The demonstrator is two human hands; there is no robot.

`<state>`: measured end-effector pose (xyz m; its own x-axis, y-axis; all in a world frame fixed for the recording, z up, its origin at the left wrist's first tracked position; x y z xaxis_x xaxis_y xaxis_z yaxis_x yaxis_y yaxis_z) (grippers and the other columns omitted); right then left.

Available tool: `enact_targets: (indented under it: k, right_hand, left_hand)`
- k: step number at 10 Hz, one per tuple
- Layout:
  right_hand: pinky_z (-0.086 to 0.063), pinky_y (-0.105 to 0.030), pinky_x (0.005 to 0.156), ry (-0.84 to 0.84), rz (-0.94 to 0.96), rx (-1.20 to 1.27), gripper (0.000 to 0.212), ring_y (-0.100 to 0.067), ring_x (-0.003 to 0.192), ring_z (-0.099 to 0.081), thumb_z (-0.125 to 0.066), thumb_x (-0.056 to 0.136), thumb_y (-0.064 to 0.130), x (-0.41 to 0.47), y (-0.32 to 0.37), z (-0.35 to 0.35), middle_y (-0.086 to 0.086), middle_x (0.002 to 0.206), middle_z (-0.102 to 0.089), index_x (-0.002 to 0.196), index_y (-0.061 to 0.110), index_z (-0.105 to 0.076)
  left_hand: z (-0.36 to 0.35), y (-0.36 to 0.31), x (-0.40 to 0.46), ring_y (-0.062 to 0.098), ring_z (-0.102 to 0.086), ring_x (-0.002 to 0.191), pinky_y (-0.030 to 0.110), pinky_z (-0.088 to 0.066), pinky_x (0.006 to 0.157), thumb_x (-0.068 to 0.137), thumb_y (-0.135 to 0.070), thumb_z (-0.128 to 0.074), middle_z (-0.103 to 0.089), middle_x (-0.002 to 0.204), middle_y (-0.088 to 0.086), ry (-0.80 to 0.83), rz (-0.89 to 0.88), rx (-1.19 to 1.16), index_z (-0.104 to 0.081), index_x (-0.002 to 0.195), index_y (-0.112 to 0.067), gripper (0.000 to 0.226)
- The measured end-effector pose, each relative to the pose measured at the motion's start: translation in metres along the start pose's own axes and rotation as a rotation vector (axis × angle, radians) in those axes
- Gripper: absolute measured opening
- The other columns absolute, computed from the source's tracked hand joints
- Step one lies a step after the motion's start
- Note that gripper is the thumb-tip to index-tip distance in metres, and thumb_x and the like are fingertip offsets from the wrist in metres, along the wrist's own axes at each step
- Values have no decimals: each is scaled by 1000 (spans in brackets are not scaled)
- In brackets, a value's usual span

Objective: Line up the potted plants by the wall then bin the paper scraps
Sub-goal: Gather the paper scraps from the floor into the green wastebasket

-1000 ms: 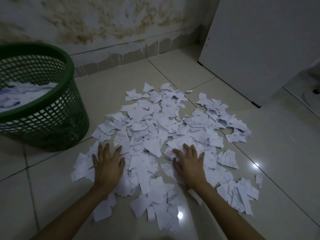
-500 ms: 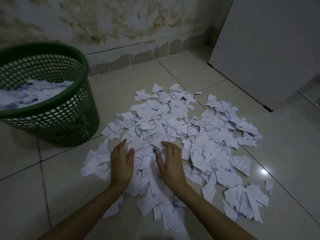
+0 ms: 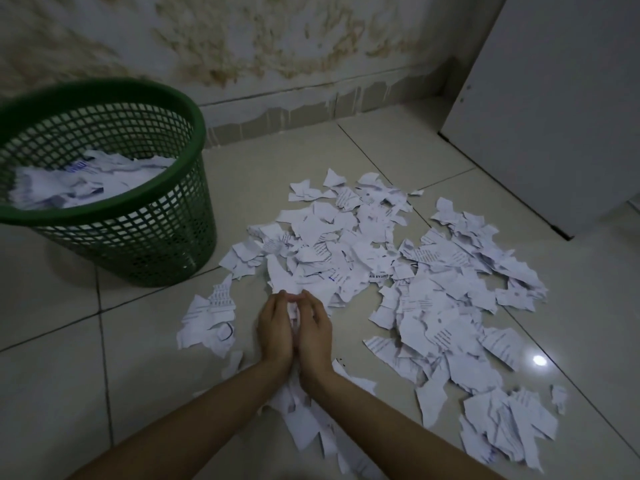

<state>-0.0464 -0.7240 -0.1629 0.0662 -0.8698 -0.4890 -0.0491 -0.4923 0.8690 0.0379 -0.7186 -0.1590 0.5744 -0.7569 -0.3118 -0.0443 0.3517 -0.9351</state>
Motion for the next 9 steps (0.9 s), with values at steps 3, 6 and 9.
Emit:
enact_targets:
  k: [3,6,9]
  right_hand:
    - [-47,-21,63,-31,49,102,18,-11,68,-61,-51,94,20,-1,39,-3,-4,74,-64,80,14,-60]
    - [-48,-27,65,2,277,181,18,-19,73,-61,-53,92,15,-26,135,-19,-5,74,-62,79,6,-61]
    - [-51,-27,61,166,380,190,19,-21,72,-63,-52,91,16,-51,223,-77,-11,79,-67,79,5,-62]
  left_hand:
    - [9,-66,-24,-1,-51,65,0,-40,50,95,-12,-48,-52,72,-9,-145,-156,-89,-46,93,-11,3]
    - [18,-149,-24,6,-57,83,-4,-43,62,96,-10,-44,-60,102,-1,-163,-311,-244,-53,121,-8,26]
    - [69,-235,-15,16,-58,92,21,-49,72,95,-14,-47,-56,100,-4,-284,-469,-324,-53,101,-23,12]
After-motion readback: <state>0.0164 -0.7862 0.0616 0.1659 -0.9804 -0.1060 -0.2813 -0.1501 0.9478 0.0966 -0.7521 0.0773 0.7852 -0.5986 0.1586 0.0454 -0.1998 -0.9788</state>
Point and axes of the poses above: each hand's wrist, its own x-axis towards the middle knuckle, its own z-axis out of the back of the hand, y = z × x, the point moved 8 cm from there along x, towards the middle knuckle
